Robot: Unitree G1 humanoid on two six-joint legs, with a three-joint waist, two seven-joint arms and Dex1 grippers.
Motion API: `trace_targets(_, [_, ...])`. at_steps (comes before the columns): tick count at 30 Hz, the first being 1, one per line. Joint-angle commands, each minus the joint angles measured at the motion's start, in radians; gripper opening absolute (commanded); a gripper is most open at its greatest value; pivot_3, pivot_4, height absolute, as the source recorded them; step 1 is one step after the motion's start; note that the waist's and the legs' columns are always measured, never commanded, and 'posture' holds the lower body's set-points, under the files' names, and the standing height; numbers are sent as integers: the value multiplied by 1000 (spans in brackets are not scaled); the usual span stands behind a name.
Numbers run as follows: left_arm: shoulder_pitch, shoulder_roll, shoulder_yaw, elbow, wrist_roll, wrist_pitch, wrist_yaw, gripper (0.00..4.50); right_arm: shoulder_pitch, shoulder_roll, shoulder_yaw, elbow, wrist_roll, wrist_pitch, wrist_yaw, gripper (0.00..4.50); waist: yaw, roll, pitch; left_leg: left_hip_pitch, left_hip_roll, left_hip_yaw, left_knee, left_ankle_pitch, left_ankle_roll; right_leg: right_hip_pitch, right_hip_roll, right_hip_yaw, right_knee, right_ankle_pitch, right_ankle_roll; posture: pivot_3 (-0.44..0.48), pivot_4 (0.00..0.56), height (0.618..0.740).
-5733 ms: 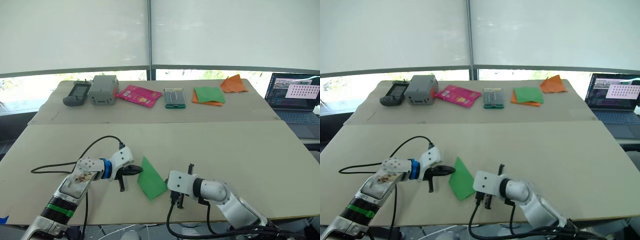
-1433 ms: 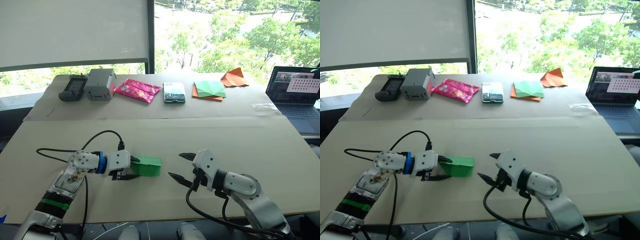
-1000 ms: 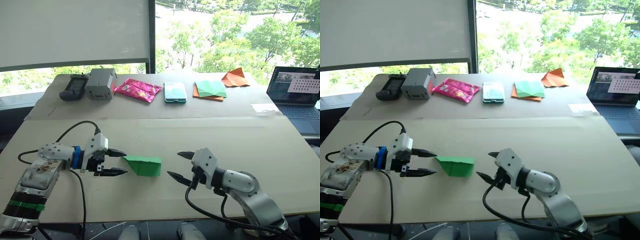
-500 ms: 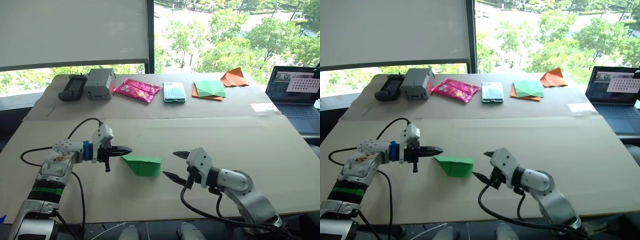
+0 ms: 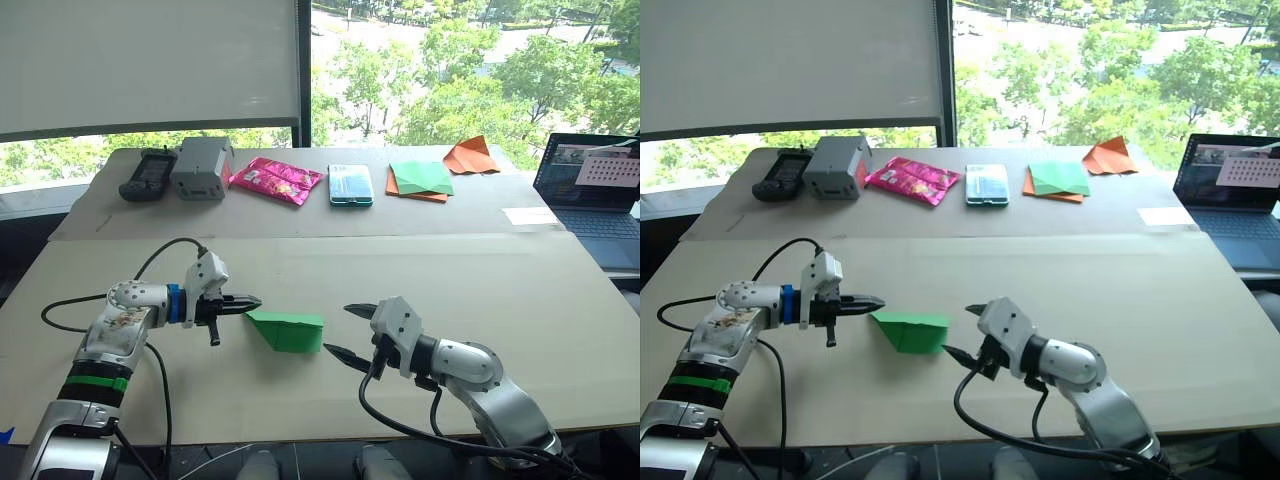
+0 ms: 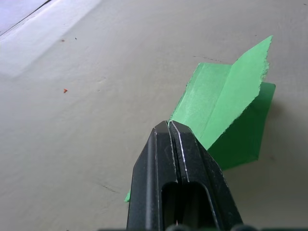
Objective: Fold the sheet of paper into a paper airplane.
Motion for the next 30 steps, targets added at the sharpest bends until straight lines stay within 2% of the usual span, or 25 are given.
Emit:
trace_targets(1, [-7, 4, -16, 8, 34, -49, -3, 37, 0, 1, 1, -40, 8, -10, 0, 4055, 0, 0, 0, 0, 0, 0, 0, 0, 0, 0, 0, 0, 0, 0, 0, 0, 150, 740])
trace_targets(14, [-27, -20, -103, 152, 195, -246, 44, 37, -27, 0, 32, -31, 17, -8, 24, 4055, 2, 1, -1, 0, 0, 0, 0, 0, 0, 1, 0, 0, 0, 0, 0, 0, 150, 740])
trace_targets(17, [-22, -16, -116, 161, 220, -279, 51, 0, -40, 4, 47, -7, 8, -15, 34, 3221, 2, 3, -3, 0, 0, 0, 0, 0, 0, 1, 0, 0, 0, 0, 0, 0, 150, 740])
trace_targets(26, [-17, -25, -112, 167, 219, -294, 59, 0, -83, 20, 130, 68, 4, -53, 102, 164, 3, 3, -4, 1, 0, 0, 1, 0, 0, 2, 0, 0, 0, 0, 0, 0, 150, 740])
trace_targets(30, [-13, -27, -115, 165, 220, -299, 60, 0, -118, 45, 158, 134, 15, -52, 140, 73, 3, 3, -4, 1, 0, 0, 1, 0, 0, 2, 0, 0, 1, 0, 1, 0, 150, 740])
